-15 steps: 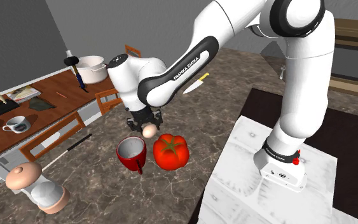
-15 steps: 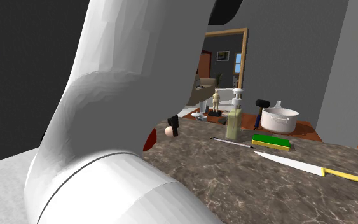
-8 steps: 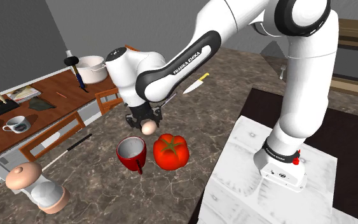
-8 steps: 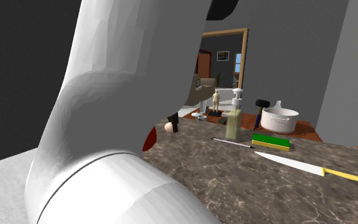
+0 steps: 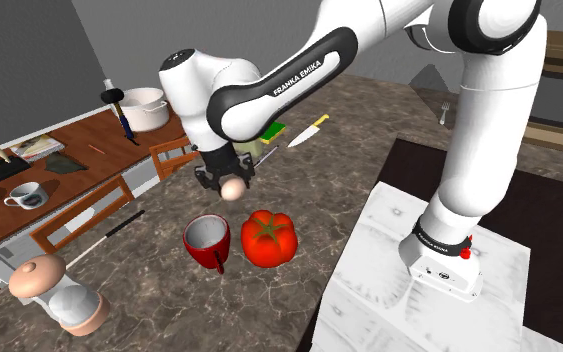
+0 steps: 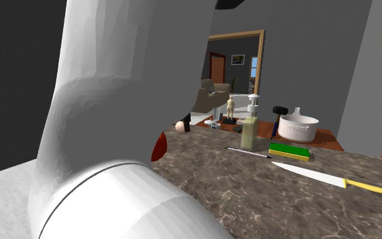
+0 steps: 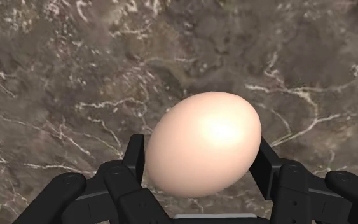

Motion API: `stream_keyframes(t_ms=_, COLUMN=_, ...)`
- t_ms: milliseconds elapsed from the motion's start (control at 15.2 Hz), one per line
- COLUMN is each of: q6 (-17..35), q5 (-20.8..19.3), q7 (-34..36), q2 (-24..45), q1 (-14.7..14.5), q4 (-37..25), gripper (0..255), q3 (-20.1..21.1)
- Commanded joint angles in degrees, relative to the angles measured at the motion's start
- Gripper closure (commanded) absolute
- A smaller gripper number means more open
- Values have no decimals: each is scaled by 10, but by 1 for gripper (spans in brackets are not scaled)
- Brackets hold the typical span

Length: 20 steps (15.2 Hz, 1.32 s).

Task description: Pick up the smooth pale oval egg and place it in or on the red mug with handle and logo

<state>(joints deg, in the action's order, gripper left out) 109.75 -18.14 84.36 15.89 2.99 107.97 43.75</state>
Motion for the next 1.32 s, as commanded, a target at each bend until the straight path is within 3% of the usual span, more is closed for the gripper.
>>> stream_keyframes(t_ms=0, q6=-14, q5=4, q7=-4, q2=-4, q1=0, q4=-12, gripper=255, q3=2)
stream_keyframes(t_ms=1254, q6=-140, q5=40, q7=-39, q2=-43, q1=4, q4=-113, gripper=255, q3=14)
